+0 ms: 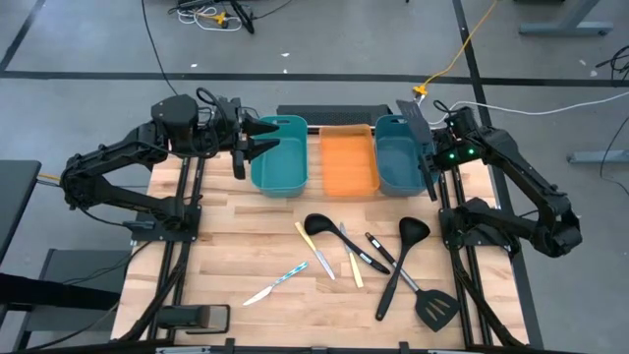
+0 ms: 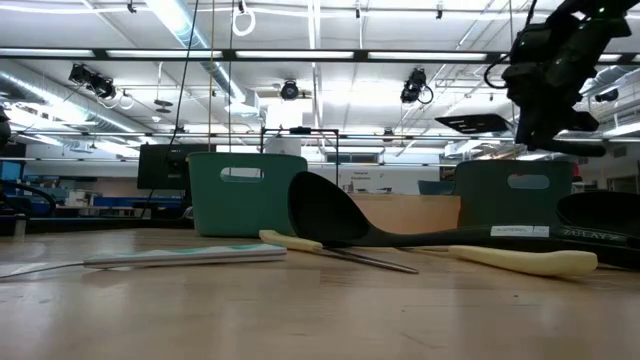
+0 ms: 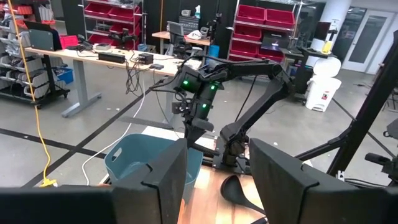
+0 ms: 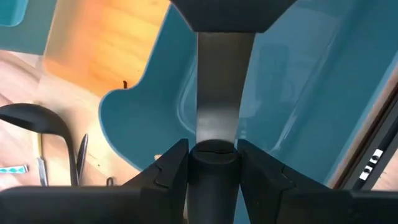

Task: Pick & Place Kitchen Items
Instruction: Put the left black spatula into the blue bin

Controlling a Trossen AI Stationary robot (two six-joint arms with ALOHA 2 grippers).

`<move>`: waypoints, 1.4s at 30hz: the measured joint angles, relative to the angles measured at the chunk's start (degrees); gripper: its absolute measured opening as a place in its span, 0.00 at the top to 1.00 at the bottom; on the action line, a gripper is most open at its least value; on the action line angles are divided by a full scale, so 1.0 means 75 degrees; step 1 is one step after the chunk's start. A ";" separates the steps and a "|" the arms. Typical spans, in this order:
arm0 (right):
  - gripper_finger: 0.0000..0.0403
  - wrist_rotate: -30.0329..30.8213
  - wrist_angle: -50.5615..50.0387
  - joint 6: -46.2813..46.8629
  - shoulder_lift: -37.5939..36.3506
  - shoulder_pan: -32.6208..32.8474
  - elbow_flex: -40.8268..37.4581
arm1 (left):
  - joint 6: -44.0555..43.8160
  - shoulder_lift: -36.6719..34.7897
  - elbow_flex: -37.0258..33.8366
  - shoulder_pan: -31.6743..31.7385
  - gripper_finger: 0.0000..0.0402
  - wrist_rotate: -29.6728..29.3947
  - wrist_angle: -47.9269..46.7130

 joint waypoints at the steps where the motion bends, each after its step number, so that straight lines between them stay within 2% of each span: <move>1: 0.70 -0.0002 -0.0001 -0.0001 0.0093 0.0000 0.0000 | -0.0003 0.0000 0.0000 0.0000 0.55 0.0000 -0.0001; 14: 0.70 -0.0014 -0.0008 -0.0145 0.1034 0.0001 0.0000 | -0.0055 0.0000 0.0000 0.0000 0.55 0.0029 0.0001; 33: 0.70 -0.0085 -0.0164 -0.0301 0.1071 0.0000 0.0000 | -0.0020 0.0000 0.0000 0.0000 0.55 0.0032 -0.0002; 36: 0.70 -0.0461 -0.0222 -0.0298 0.1071 0.0000 0.0009 | -0.0031 0.0000 0.0000 0.0000 0.55 0.0035 -0.0002; 42: 0.70 -0.0440 -0.0762 -0.0424 0.1057 0.0003 0.0568 | -0.0061 0.0000 0.0000 0.0000 0.55 0.0038 0.0000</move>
